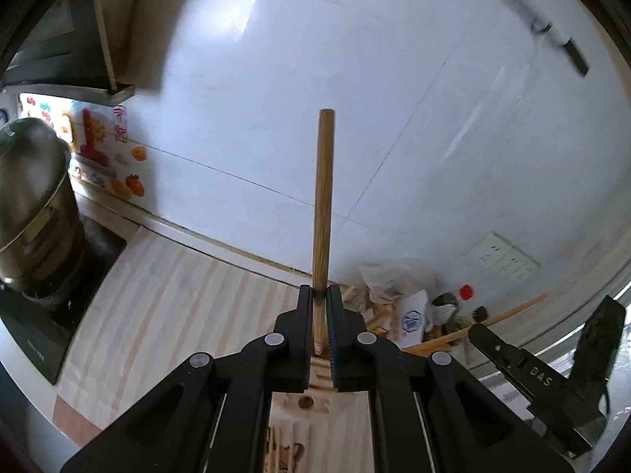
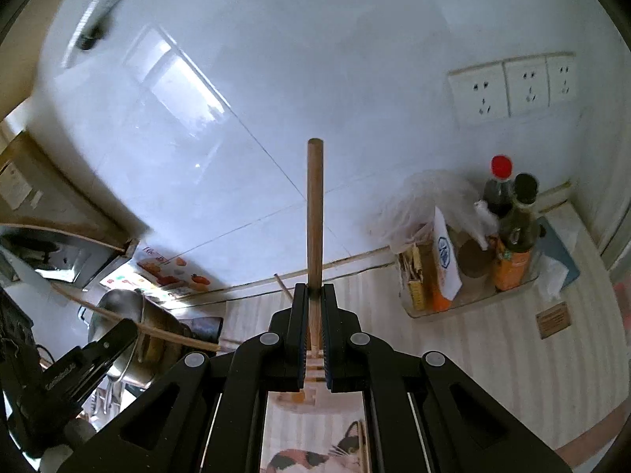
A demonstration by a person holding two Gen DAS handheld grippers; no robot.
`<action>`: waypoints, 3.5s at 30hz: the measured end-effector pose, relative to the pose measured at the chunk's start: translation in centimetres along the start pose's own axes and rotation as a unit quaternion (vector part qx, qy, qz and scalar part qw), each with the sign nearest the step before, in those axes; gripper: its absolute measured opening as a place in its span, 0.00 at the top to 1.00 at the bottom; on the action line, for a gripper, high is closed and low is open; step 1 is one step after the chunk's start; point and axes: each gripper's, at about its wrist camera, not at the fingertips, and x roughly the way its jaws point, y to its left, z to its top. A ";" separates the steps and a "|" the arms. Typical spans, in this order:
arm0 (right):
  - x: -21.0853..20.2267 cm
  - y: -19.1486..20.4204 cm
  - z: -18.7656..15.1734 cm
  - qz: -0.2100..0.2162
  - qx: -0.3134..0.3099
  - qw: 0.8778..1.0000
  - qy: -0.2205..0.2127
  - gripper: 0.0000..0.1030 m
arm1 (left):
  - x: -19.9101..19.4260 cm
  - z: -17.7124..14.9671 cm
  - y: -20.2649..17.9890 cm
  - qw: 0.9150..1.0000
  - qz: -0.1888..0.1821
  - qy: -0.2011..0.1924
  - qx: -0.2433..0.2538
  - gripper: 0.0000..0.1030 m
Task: Organize utensils
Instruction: 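Carry both chopsticks up and lower them toward the cream holder, then open both tools to drop the chopsticks into the holder, then grasp a chopstick from the mat with the left tool while the right tool grasps another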
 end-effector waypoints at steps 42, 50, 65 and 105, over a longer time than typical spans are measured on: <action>5.9 -4.5 -10.3 -0.119 -0.041 0.988 0.094 0.31 | 5.9 -13.0 8.7 0.975 0.171 0.106 0.095 0.00; 13.6 -9.0 -20.8 -0.143 -0.027 0.960 0.238 0.46 | 13.9 -23.5 13.6 0.937 0.217 0.251 0.106 0.00; 17.0 -12.0 -26.4 -0.228 -0.070 0.929 0.282 0.93 | 17.7 -28.8 10.1 0.928 0.110 0.347 0.081 0.42; 14.4 -17.1 -24.7 -0.243 -0.008 0.932 0.270 0.93 | 20.3 -31.2 4.4 0.914 0.082 0.376 0.132 0.80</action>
